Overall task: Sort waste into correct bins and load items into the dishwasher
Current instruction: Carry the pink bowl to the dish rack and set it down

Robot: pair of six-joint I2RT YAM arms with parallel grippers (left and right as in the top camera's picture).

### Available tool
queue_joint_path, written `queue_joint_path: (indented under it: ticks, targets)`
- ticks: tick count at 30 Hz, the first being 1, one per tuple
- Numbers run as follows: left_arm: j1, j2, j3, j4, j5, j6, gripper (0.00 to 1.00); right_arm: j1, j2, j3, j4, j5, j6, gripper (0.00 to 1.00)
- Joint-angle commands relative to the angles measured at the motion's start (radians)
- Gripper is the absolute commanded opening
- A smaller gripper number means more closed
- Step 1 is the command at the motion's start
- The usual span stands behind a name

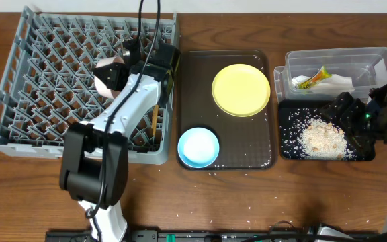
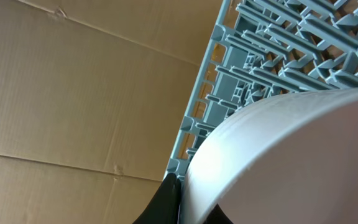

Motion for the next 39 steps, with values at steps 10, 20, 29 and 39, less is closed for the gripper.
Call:
queue_joint_path:
  ticks: [10, 20, 29, 39]
  targets:
    - [-0.017, 0.056, -0.018, 0.002, -0.04, -0.051, 0.08, -0.004, -0.017, 0.011, 0.0, -0.002, 0.01, 0.99]
    - [-0.086, 0.079, -0.018, -0.037, 0.049, -0.05, 0.15, -0.004, -0.017, 0.011, 0.0, -0.002, 0.01, 0.99]
    - [-0.182, 0.07, -0.018, -0.08, 0.208, -0.056, 0.3, -0.004, -0.017, 0.011, 0.0, -0.002, 0.01, 0.99]
    - [-0.264, -0.064, 0.007, -0.057, 0.506, -0.06, 0.38, -0.004, -0.017, 0.011, 0.0, -0.002, 0.01, 0.99]
